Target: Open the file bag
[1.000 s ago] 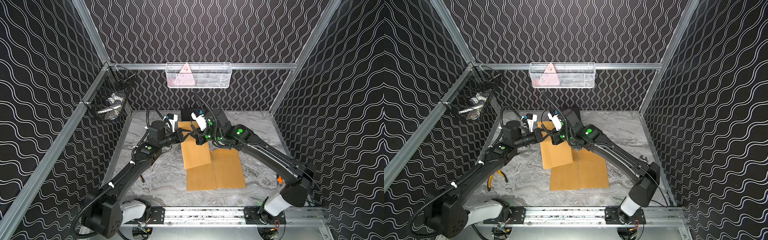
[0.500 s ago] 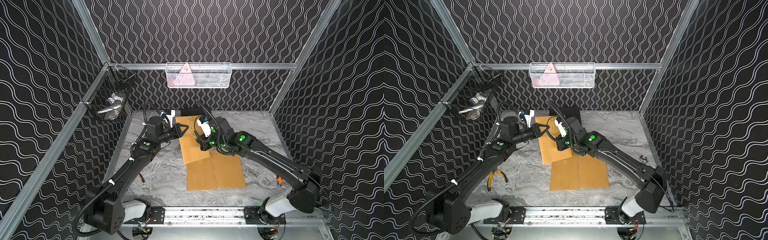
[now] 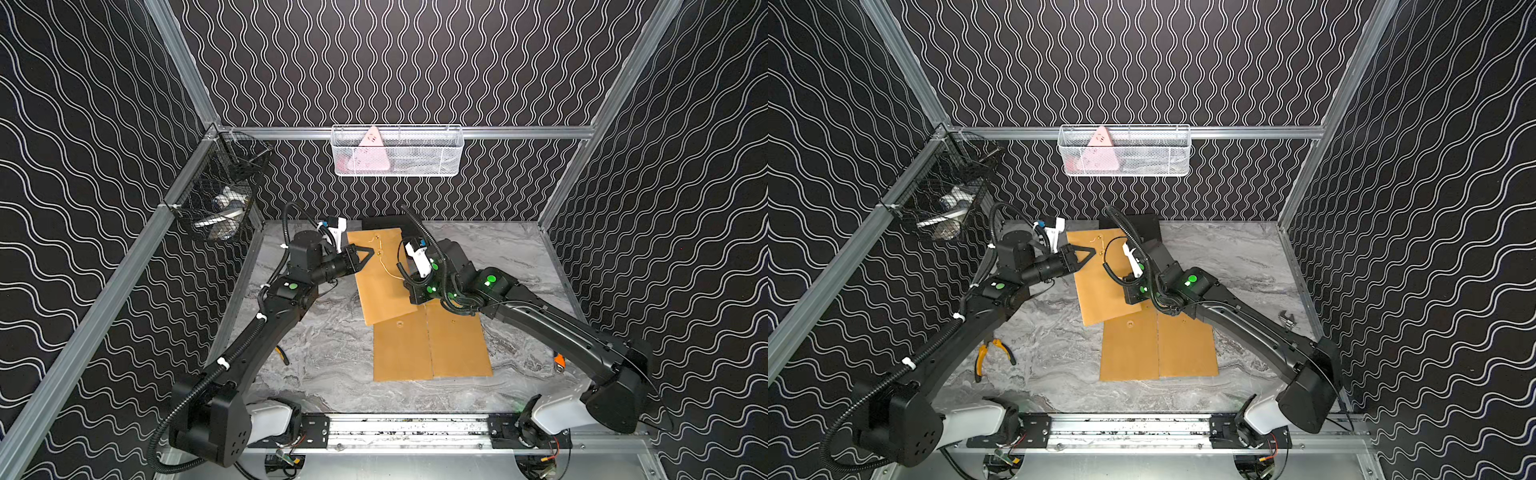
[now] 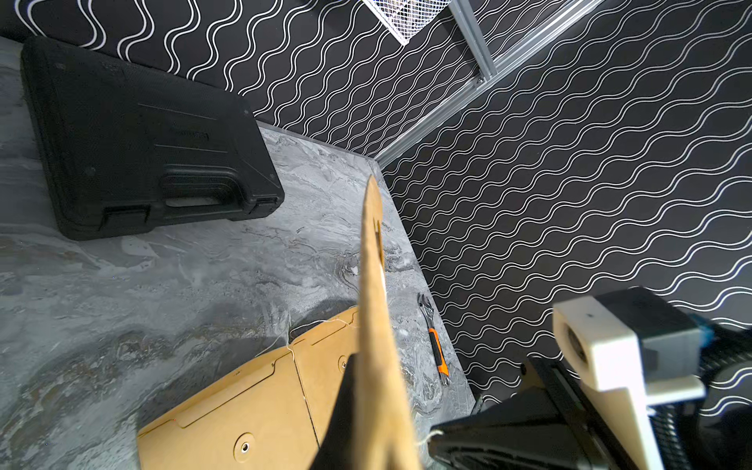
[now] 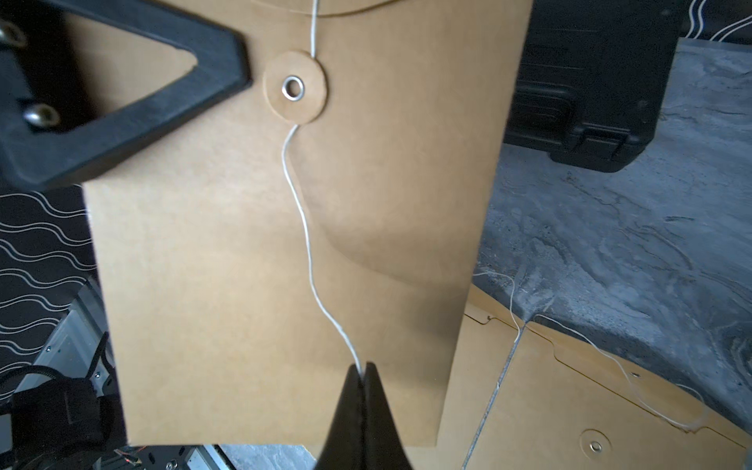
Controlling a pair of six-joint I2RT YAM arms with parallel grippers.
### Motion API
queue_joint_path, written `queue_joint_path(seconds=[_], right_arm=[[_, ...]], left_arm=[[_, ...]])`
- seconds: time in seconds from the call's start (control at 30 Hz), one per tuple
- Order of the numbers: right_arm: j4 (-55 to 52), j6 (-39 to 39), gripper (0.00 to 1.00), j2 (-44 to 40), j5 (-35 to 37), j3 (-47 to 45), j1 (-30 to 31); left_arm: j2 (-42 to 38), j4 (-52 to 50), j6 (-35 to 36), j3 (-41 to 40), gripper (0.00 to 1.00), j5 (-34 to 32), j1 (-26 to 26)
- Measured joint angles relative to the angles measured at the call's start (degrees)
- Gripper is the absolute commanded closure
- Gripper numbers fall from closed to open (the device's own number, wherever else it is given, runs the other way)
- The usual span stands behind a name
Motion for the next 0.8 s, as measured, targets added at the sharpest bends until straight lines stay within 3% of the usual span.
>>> queue_joint_path(seconds=[0.47, 0.8], right_arm=[[-0.15, -0.31, 1.00, -0.66, -0.04, -0.04, -6.69], [-0.26, -2.27, 1.00, 1.51, -1.16, 4.83, -8.02]], left_arm=[[-1.18, -0.13, 0.87, -1.07, 1.00, 1.62, 0.35], [-2.69, -0.61, 1.07, -3.61, 1.00, 3.48, 0.35]])
